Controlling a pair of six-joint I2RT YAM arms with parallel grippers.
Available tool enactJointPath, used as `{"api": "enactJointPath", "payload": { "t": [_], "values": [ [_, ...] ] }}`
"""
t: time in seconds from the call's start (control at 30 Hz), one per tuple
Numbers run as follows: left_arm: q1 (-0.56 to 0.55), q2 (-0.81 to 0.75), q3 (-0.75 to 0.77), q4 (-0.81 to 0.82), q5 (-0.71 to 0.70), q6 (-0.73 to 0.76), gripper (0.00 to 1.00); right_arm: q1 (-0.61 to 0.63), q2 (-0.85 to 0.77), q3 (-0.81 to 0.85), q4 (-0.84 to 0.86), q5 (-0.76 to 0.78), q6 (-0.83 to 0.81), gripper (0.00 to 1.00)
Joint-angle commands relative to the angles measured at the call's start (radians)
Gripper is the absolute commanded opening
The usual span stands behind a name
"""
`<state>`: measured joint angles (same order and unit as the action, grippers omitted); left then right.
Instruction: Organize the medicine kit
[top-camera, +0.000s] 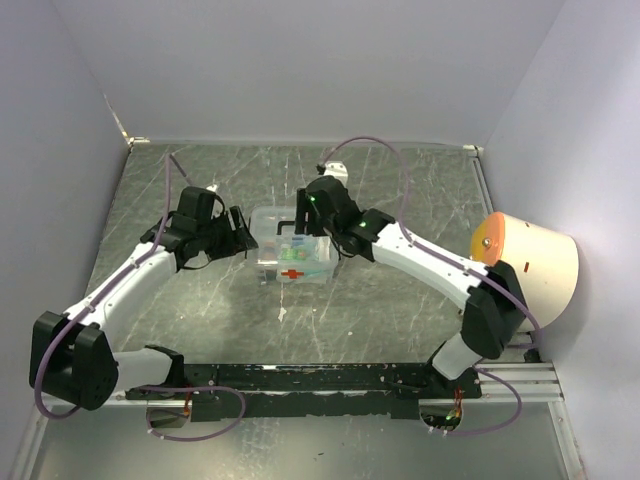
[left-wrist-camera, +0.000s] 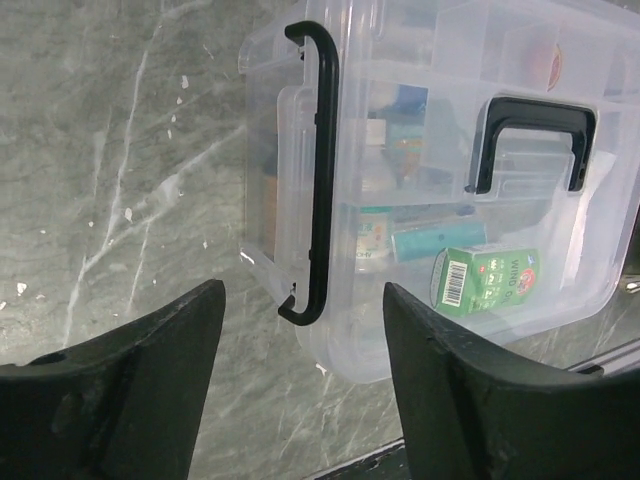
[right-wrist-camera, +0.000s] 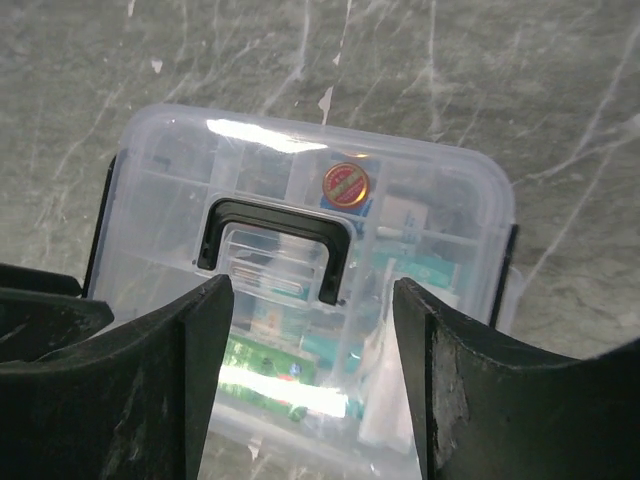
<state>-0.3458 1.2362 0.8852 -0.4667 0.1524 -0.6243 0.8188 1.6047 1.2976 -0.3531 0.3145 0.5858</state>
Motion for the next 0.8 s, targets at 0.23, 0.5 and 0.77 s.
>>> {"api": "enactJointPath", "payload": {
  "t": [0.23, 0.5, 0.77],
  "values": [
    [-0.007, 0.053, 0.094, -0.045, 0.003, 0.078, 0.77, -0.062, -0.155, -0.152, -0.062, 0.101, 0.088, 0.69],
    [-0.007, -0.062, 0.128, -0.071, -0.076, 0.109, 0.87, -0.093, -0.252, -0.24, -0.039, 0.066, 0.088, 0.69],
    [-0.007, -0.294, 0.158, -0.136, -0.188, 0.19, 1.0, -0.104, -0.497, -0.324, -0.115, 0.147, 0.029, 0.71]
  ]
}}
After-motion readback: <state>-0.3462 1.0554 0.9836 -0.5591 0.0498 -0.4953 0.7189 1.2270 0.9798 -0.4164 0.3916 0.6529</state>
